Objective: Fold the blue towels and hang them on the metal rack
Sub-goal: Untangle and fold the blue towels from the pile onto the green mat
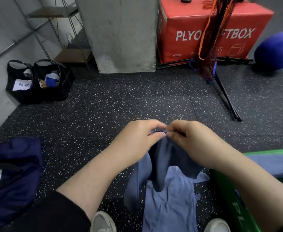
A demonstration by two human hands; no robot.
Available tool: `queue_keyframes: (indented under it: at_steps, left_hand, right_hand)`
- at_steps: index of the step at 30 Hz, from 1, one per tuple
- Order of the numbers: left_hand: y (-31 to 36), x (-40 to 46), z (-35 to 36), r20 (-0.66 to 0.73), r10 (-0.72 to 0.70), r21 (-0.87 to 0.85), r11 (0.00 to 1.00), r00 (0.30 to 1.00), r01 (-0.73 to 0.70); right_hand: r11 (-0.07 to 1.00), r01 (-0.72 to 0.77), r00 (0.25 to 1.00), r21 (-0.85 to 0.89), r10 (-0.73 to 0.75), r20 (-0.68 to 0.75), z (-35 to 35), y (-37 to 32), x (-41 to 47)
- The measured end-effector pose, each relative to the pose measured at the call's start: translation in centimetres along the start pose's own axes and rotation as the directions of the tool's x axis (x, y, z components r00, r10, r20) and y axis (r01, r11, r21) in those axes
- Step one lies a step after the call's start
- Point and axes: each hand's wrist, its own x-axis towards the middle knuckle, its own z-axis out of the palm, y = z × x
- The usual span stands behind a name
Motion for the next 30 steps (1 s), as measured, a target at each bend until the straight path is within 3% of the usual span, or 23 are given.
queue_keyframes:
  at_steps: [6, 9, 13, 17, 21, 26, 30]
  left_hand:
    - [-0.9, 0.4, -0.8, -0.182, -0.074, 0.14, 0.985, 0.981, 0.1]
    - [-1.6, 0.5, -1.3, -0.226, -0.114, 0.074, 0.988, 0.967, 0.134]
    - [-1.0, 0.2, -1.3, -0.212, -0.047, -0.014, 0.999, 0.976, 0.045]
    - [-0.5, -0.1, -0.9, -0.215, 0.007, 0.034, 0.999, 0.977, 0.0]
    - [0.4, -0.6, -0.7, -0.217, 0.038, -0.004, 0.999, 0.975, -0.04]
    - [1.1, -0.6, 0.2, -0.221, 0.101, -0.053, 0.992, 0.97, -0.115]
    - [1.4, -0.7, 1.5, -0.285, 0.019, -0.13, 0.99, 0.958, -0.059]
  right_hand:
    - [0.996, -0.082, 0.997, 0.047, 0.081, 0.015, -1.0, 0.4, -0.1]
    - [0.987, -0.131, 0.991, 0.09, 0.132, -0.014, -1.6, 0.6, -0.3]
    - [0.952, -0.142, 0.983, 0.27, 0.167, -0.073, -1.1, 0.1, -0.3]
    - [0.847, -0.165, 0.982, 0.505, 0.188, 0.006, -0.1, -0.4, -0.2]
    - [0.758, -0.201, 0.975, 0.621, 0.214, 0.055, 0.5, -1.1, -0.5]
    - [0.567, -0.255, 0.96, 0.783, 0.247, 0.134, 1.3, -1.6, -0.6]
    - [0.498, -0.215, 0.969, 0.84, 0.219, 0.119, 1.7, -2.3, -0.7]
